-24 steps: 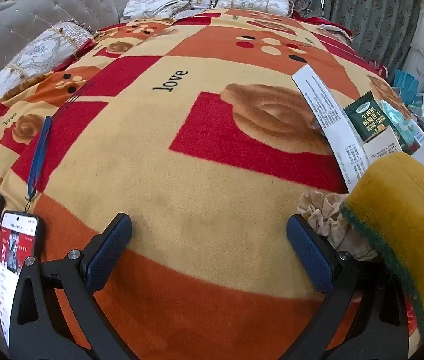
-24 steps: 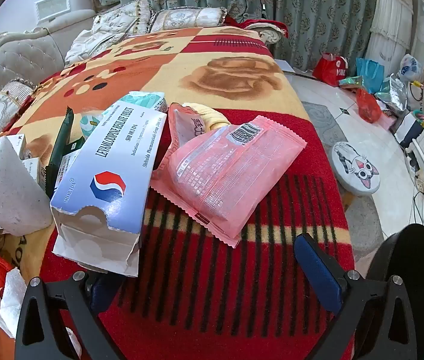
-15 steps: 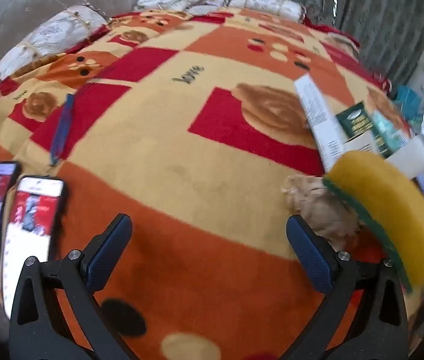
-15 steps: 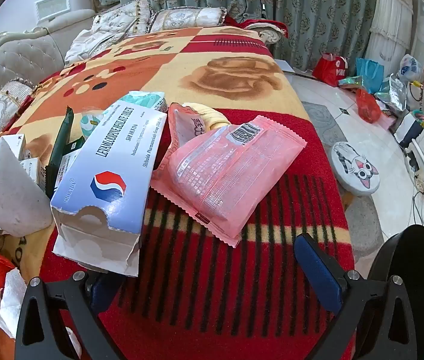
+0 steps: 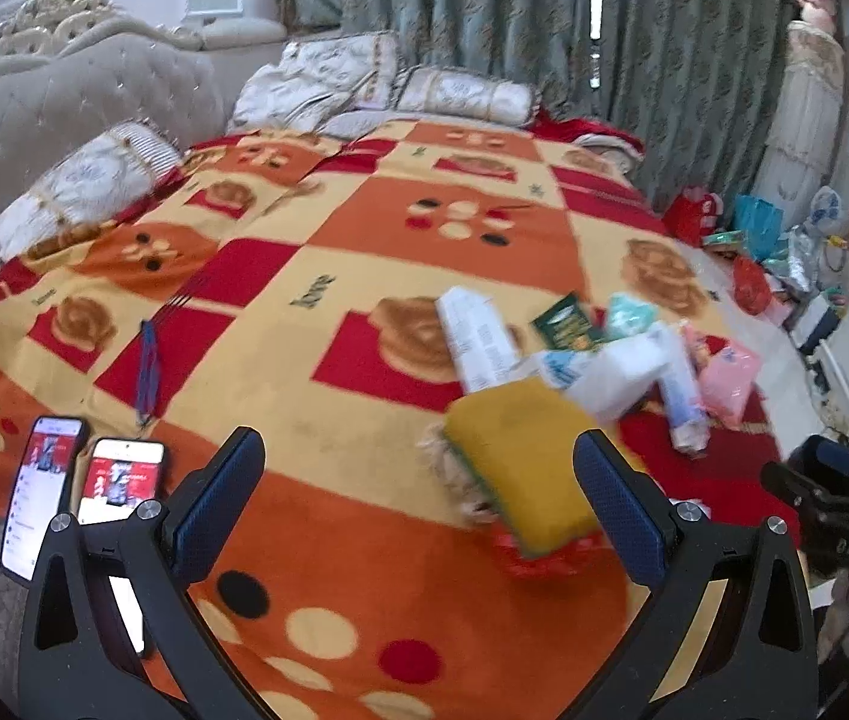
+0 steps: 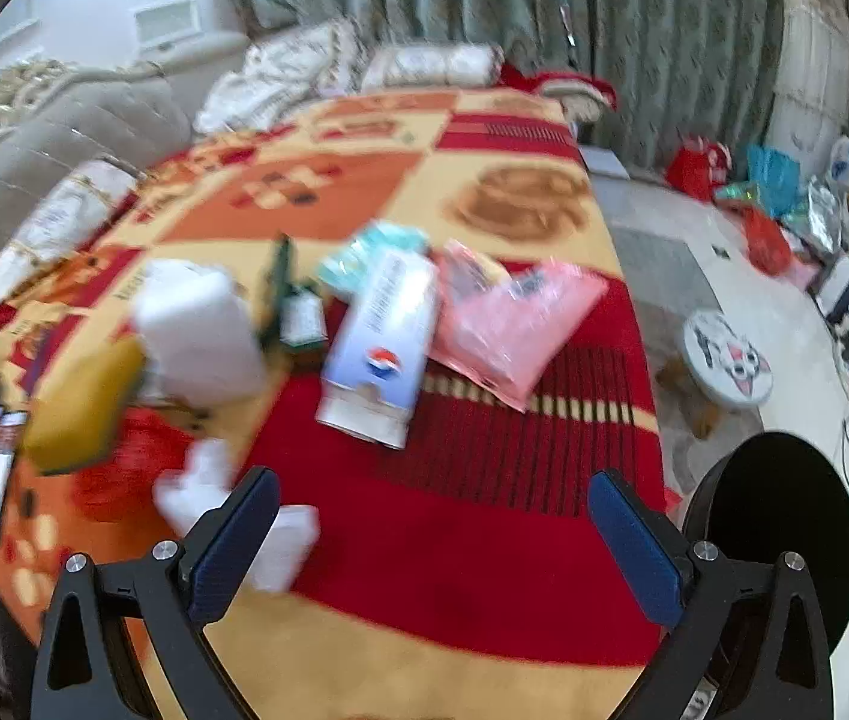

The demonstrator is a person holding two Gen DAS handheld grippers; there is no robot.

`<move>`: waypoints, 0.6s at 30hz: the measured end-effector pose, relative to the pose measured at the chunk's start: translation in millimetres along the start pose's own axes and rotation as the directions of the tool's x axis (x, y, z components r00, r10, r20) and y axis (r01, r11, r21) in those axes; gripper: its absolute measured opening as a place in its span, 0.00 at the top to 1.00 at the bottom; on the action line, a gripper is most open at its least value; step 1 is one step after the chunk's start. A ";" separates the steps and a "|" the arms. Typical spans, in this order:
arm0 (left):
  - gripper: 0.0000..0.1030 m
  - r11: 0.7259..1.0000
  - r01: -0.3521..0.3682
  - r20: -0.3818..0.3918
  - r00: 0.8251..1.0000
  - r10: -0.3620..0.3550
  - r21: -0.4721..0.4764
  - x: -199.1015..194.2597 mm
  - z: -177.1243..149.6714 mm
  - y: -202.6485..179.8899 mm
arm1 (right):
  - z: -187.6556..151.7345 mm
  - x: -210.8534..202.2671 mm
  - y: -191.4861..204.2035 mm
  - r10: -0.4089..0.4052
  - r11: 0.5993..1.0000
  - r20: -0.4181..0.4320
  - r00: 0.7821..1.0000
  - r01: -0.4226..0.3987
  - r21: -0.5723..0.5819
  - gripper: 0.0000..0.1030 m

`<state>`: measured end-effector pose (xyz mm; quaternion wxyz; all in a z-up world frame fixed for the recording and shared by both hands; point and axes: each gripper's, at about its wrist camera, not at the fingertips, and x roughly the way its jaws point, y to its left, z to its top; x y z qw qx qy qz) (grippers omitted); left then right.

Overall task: Collect trash
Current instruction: 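Move both tools over the cluttered blanket toward the trash items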

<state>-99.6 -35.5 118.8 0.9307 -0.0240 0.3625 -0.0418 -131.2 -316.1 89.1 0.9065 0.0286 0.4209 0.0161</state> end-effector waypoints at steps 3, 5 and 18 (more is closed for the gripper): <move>0.01 1.000 0.025 0.011 1.000 -0.025 0.015 -6.5 1.3 -13.4 | 2.0 -20.2 9.2 0.018 1.000 0.048 0.999 -0.018 0.007 0.00; 0.01 0.999 0.034 0.017 0.999 -0.035 0.030 -9.8 2.9 -19.9 | 4.3 -33.8 10.6 0.019 0.999 0.099 0.995 -0.022 0.026 0.00; 0.01 0.997 0.064 0.073 0.995 -0.068 0.053 -28.1 8.7 -44.4 | 20.1 -73.5 7.8 -0.015 0.998 0.226 0.974 0.002 0.061 0.00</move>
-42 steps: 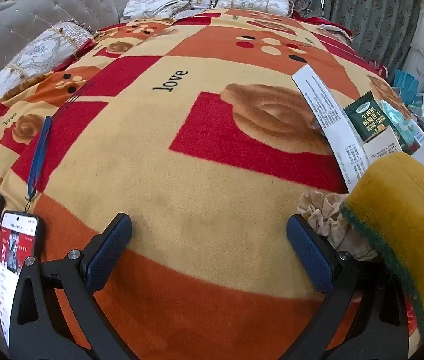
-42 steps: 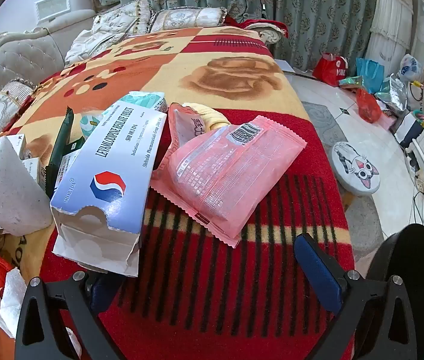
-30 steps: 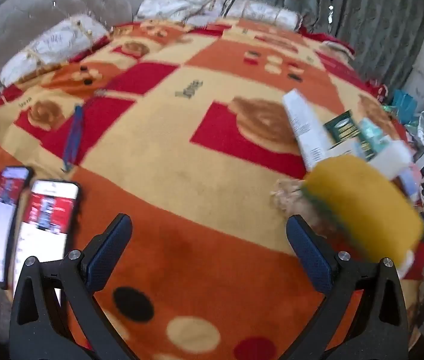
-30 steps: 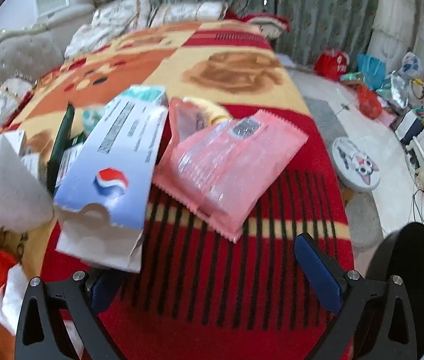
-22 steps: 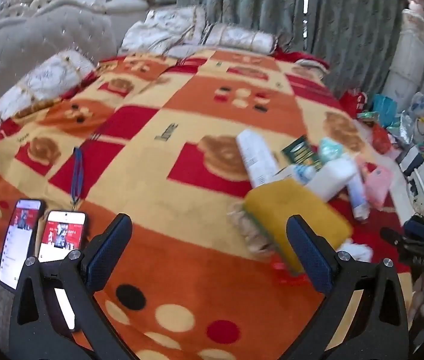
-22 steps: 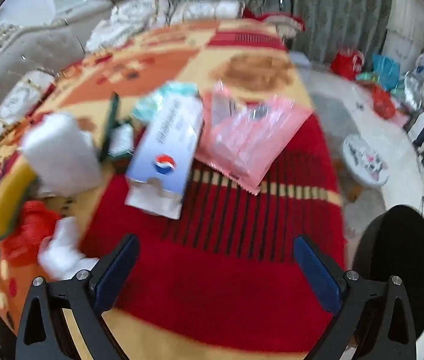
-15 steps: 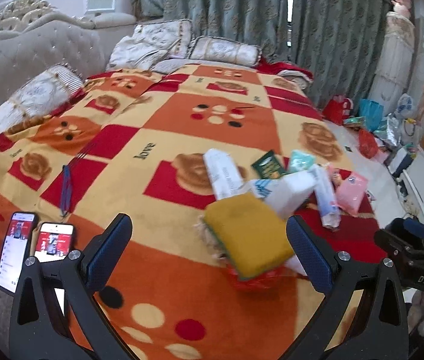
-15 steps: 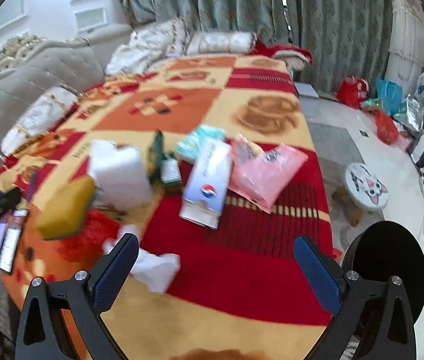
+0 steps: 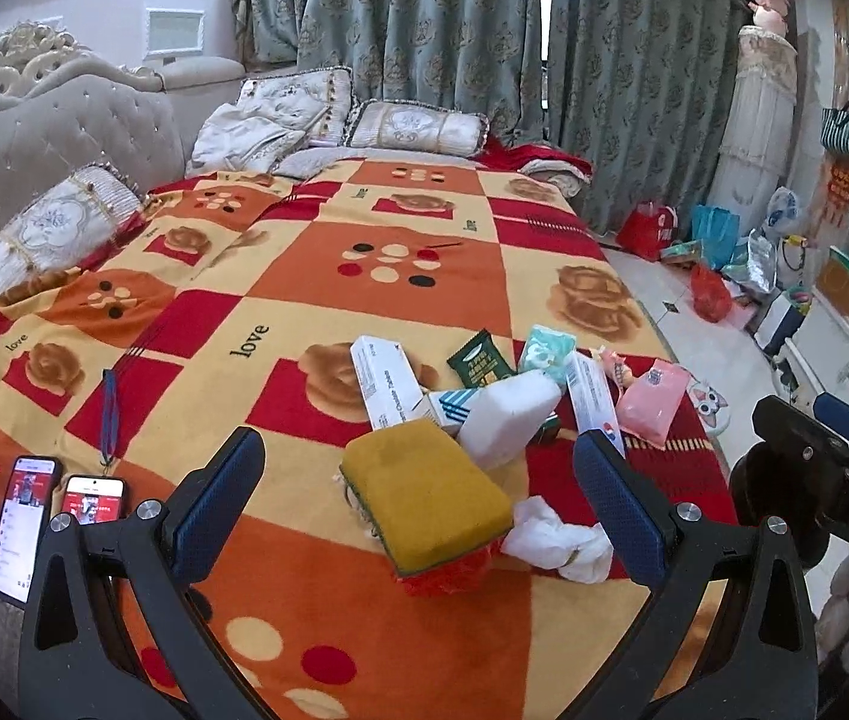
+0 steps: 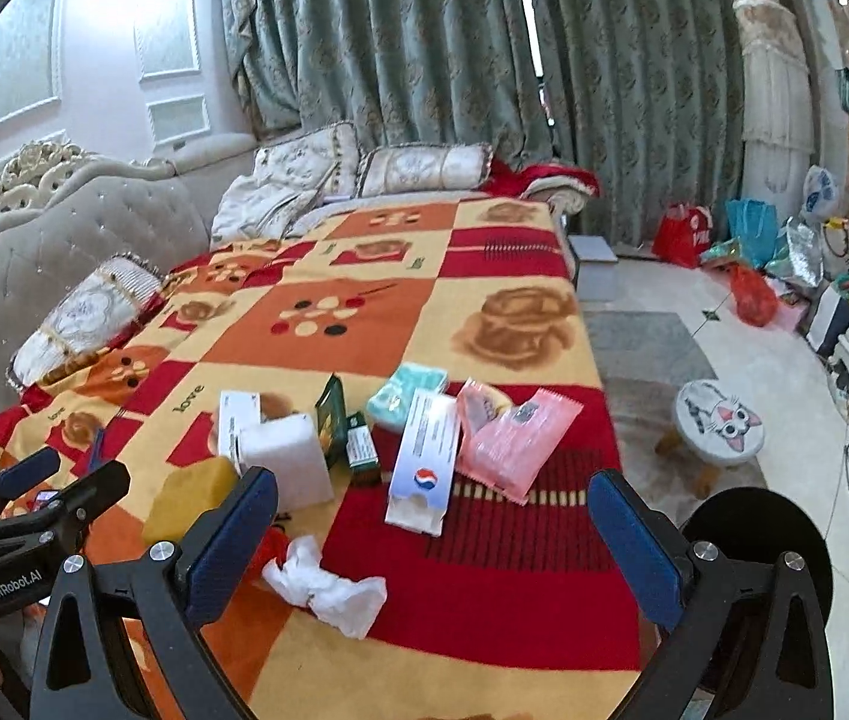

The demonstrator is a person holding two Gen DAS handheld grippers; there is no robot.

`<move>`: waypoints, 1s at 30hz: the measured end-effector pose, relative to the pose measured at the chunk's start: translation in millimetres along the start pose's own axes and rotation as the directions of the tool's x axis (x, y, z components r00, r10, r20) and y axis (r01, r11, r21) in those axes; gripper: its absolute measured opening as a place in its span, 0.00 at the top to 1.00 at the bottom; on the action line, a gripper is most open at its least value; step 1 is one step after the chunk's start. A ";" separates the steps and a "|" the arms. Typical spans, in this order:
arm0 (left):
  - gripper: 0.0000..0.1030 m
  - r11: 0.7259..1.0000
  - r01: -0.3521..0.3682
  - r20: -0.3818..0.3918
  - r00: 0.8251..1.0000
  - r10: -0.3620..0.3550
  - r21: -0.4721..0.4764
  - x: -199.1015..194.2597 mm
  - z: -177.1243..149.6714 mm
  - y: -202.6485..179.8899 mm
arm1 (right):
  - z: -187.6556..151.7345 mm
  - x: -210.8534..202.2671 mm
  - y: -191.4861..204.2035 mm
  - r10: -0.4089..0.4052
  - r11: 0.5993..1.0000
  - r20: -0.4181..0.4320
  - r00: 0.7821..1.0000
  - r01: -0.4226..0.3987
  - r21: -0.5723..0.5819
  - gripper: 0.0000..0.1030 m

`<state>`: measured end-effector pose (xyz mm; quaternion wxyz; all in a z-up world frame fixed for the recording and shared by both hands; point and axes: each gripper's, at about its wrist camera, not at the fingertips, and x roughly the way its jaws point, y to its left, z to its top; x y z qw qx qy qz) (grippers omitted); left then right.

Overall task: Collect trash
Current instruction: 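Move both tools over the cluttered blanket toward the trash items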

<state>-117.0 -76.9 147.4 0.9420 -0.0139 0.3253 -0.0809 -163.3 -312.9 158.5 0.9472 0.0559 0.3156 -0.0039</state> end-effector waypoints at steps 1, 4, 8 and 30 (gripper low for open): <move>0.01 1.000 0.001 0.002 1.000 -0.001 -0.001 -0.2 1.1 -0.4 | 1.0 -0.7 0.3 -0.004 1.000 0.005 1.000 0.004 0.000 0.00; 0.01 1.000 0.002 0.007 1.000 -0.001 -0.003 -0.6 4.3 -1.8 | 3.5 -2.4 -0.5 -0.006 1.000 0.014 1.000 0.006 -0.002 0.00; 0.01 1.000 -0.003 0.020 1.000 0.003 -0.004 -2.2 7.7 -4.1 | 5.1 -3.1 -1.4 -0.006 1.000 0.017 1.000 0.006 -0.005 0.00; 0.01 1.000 -0.009 0.042 0.999 0.009 0.005 -4.0 18.3 -8.7 | 4.2 -2.5 -3.7 -0.034 0.999 0.015 0.999 0.035 -0.025 0.00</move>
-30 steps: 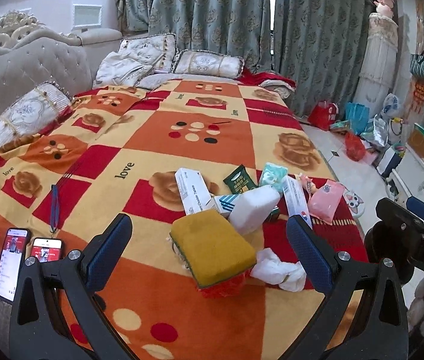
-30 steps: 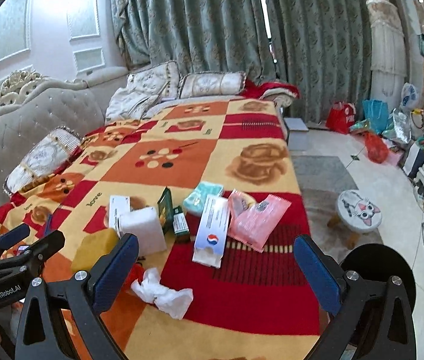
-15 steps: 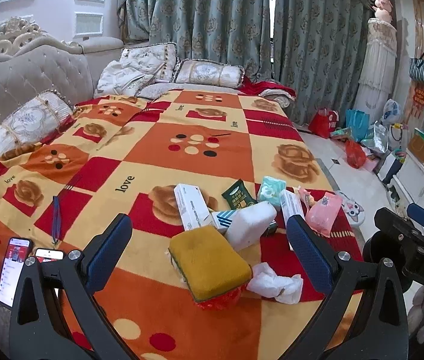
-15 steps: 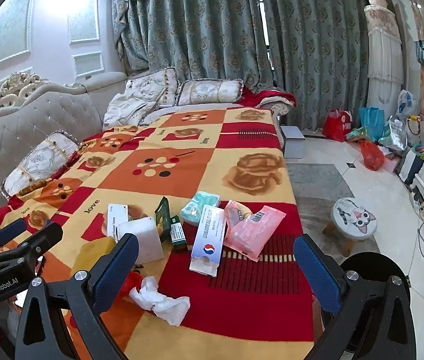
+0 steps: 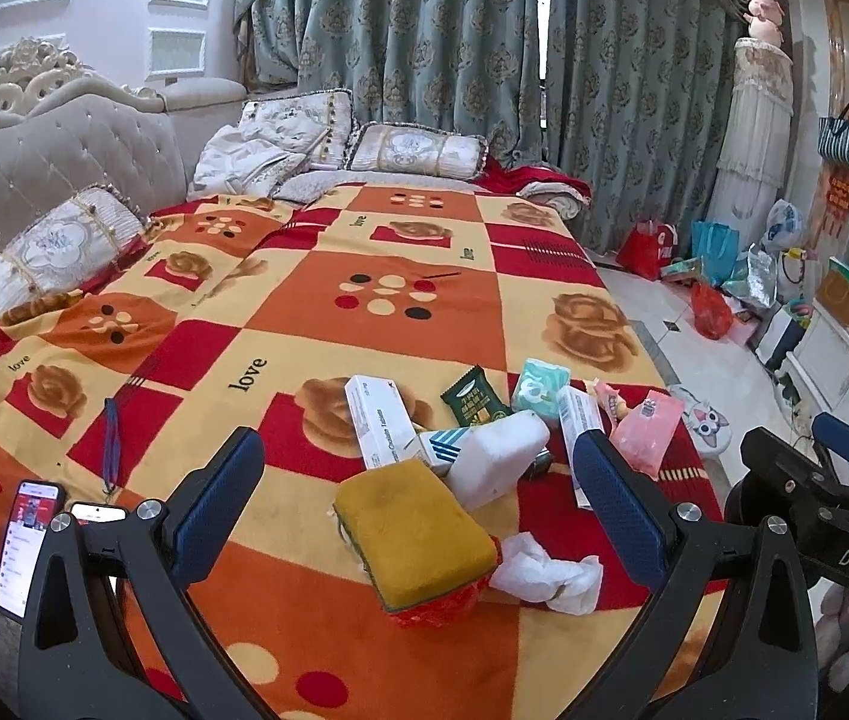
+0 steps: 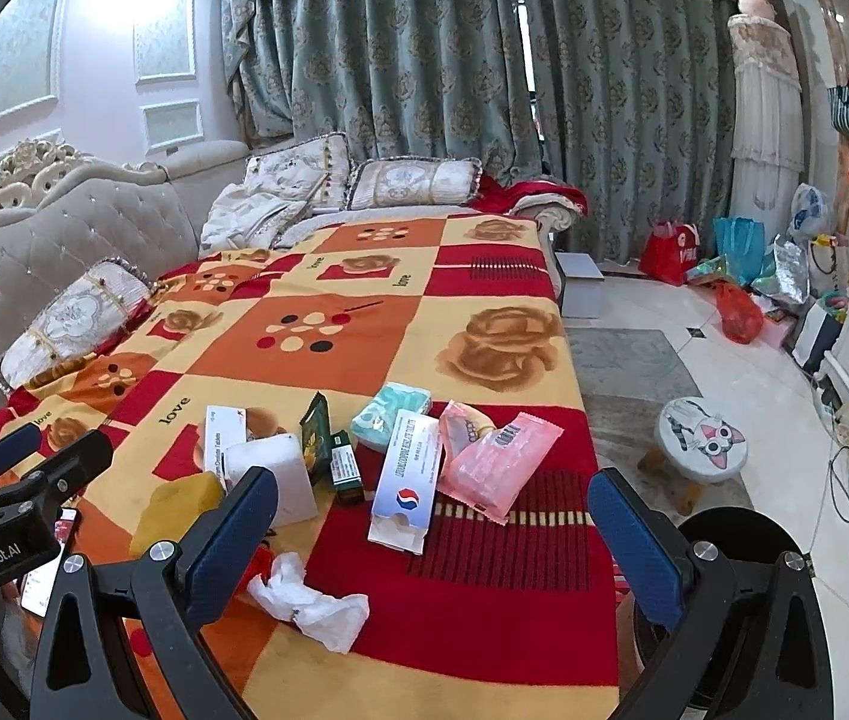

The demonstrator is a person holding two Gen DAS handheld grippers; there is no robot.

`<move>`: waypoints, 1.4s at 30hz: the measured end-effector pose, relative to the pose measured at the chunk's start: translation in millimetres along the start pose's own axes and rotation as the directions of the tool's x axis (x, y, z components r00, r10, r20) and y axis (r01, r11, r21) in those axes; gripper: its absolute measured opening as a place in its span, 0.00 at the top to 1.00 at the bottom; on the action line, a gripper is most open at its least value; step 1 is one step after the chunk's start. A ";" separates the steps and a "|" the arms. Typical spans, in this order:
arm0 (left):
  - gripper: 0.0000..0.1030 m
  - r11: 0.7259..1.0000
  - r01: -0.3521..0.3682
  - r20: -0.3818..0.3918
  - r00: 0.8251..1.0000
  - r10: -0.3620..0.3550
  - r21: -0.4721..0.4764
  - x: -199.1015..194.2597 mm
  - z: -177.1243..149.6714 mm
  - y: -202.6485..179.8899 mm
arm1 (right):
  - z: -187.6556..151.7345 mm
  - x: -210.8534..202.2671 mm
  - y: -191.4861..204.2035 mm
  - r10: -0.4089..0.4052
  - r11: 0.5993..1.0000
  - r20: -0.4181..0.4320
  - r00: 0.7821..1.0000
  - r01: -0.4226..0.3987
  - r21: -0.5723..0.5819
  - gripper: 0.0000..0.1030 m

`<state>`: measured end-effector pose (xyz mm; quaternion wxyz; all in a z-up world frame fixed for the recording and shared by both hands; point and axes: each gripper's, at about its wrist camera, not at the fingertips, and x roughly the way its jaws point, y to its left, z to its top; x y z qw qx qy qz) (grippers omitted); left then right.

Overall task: Collect trash
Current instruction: 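Move both tools over the cluttered blanket toward the trash items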

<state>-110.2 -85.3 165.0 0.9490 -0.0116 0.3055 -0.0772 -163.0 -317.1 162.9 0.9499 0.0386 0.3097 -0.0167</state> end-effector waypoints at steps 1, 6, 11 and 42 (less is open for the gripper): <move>0.01 1.000 0.000 -0.001 1.000 0.000 0.000 0.2 -0.4 -0.3 | -0.4 0.5 0.1 0.001 1.000 -0.002 1.000 -0.001 -0.002 0.00; 0.01 1.000 -0.001 -0.001 1.000 0.001 0.000 0.4 -0.7 -0.3 | -0.2 1.7 -0.1 0.001 1.000 -0.003 1.000 -0.001 -0.001 0.00; 0.01 1.000 0.000 -0.001 1.000 0.000 -0.001 0.9 -1.1 -0.7 | 0.9 3.4 -0.9 0.004 1.000 -0.010 1.000 -0.004 -0.001 0.00; 0.01 1.000 -0.018 -0.028 0.999 0.018 -0.004 5.0 -10.8 21.2 | -2.5 9.5 -0.7 0.002 1.000 -0.025 1.000 -0.002 -0.002 0.00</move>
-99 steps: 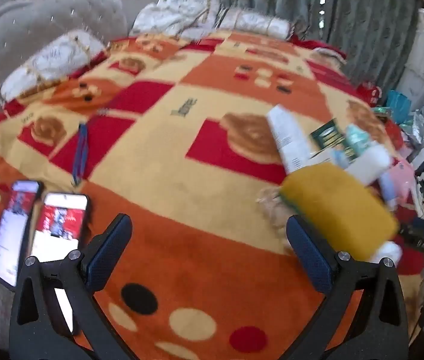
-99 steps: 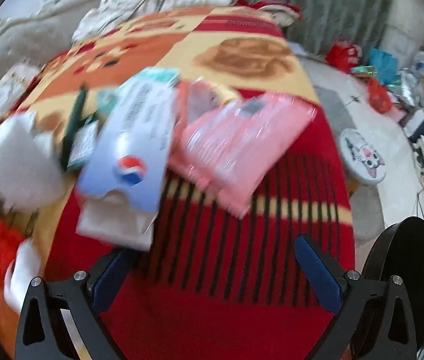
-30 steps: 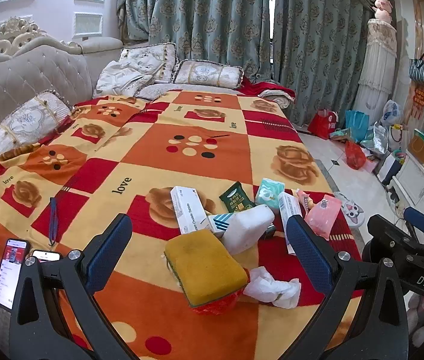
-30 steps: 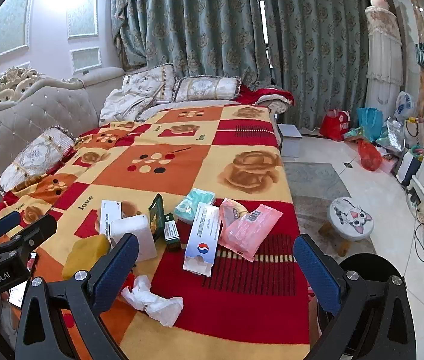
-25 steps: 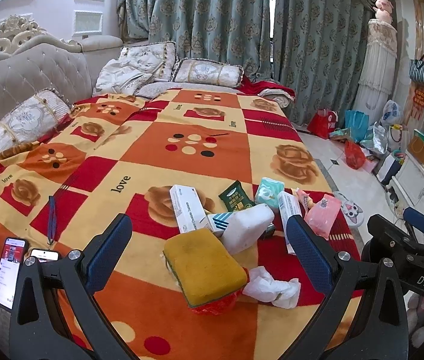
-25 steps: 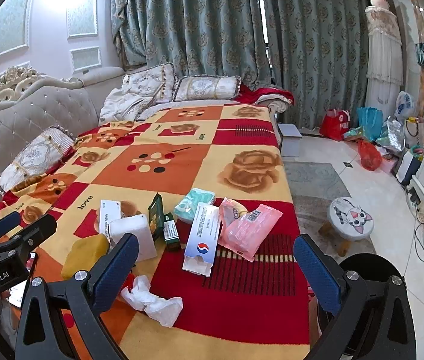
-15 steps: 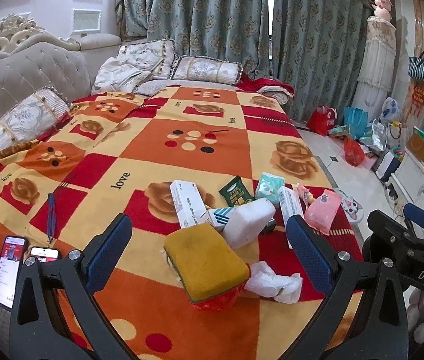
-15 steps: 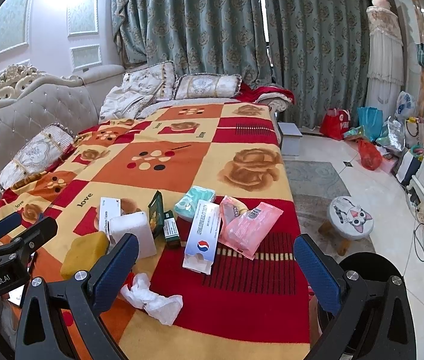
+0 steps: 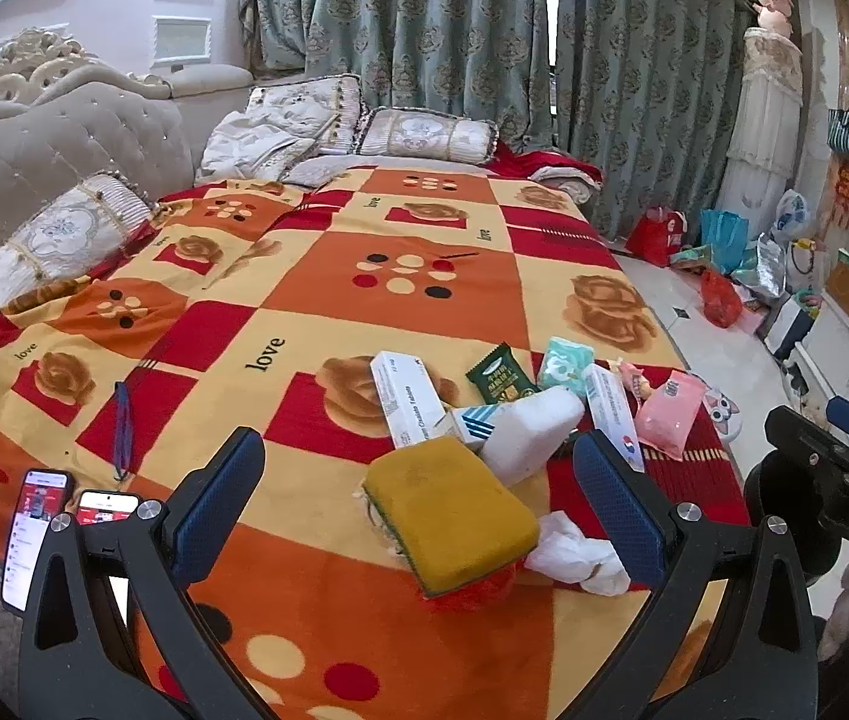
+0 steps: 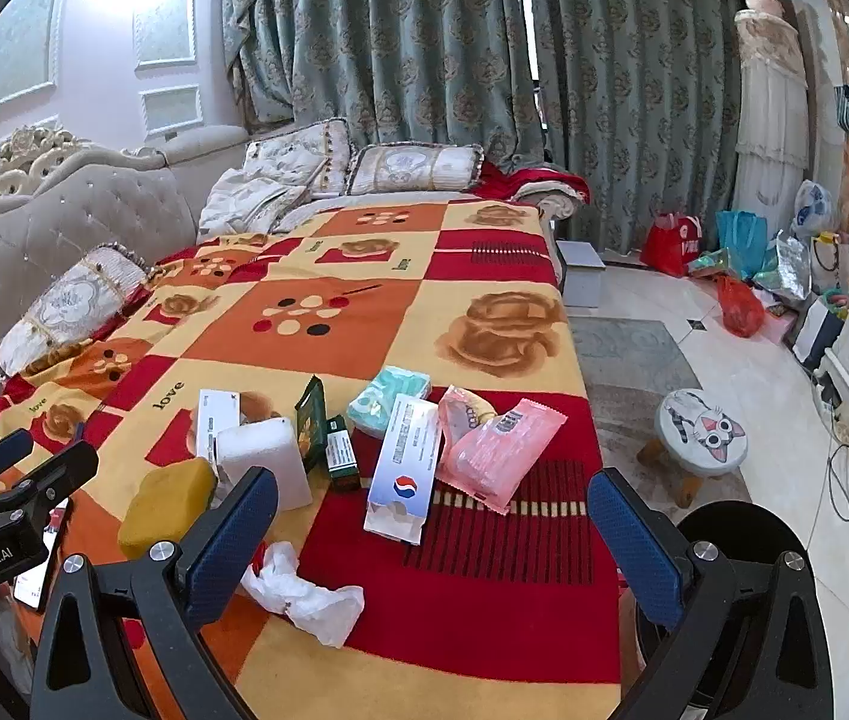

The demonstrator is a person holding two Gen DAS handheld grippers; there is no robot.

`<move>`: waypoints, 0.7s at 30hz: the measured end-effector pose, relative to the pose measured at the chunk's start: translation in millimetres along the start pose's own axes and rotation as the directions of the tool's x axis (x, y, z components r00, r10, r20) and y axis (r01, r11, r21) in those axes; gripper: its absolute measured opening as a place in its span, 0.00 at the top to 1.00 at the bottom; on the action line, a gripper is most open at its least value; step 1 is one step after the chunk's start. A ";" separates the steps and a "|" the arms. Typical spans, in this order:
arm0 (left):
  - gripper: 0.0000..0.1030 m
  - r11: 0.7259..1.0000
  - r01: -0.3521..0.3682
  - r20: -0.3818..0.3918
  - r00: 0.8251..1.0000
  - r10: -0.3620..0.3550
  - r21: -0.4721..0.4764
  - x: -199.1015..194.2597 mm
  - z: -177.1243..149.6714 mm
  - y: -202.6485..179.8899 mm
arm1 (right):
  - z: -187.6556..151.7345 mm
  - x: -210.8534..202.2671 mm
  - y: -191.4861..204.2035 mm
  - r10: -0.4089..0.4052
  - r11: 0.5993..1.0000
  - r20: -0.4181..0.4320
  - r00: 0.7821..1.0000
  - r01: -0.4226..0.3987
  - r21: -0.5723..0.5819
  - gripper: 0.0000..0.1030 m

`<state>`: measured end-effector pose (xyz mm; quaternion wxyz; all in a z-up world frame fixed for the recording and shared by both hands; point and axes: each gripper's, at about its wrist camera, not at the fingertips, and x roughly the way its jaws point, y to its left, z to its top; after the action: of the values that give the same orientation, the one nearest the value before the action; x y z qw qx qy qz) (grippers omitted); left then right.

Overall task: Collect trash
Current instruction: 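Move both tools over the cluttered blanket toward the trash items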

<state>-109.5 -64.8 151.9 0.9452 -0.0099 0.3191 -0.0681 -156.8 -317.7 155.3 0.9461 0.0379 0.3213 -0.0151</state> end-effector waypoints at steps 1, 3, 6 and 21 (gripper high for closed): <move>0.01 1.000 -0.001 0.003 1.000 0.001 -0.001 -0.7 0.7 0.6 | -0.1 -0.2 0.0 0.000 1.000 0.001 1.000 0.000 0.000 0.00; 0.01 1.000 -0.002 0.011 1.000 0.002 -0.004 -2.8 2.2 1.8 | 0.2 -0.2 -0.1 0.001 1.000 0.001 1.000 -0.001 0.000 0.00; 0.01 1.000 0.000 0.016 1.000 0.000 -0.007 -5.4 4.6 3.4 | 0.4 -0.9 -0.1 0.001 1.000 0.001 1.000 -0.001 -0.002 0.00; 0.01 1.000 -0.019 -0.009 1.000 0.018 -0.019 -3.2 2.6 18.7 | -3.7 6.4 2.4 0.024 1.000 -0.037 0.999 -0.024 -0.005 0.00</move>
<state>-108.2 -46.0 154.7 0.9443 -0.0156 0.3240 -0.0563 -153.9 -315.0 148.6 0.9402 0.0393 0.3382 -0.0021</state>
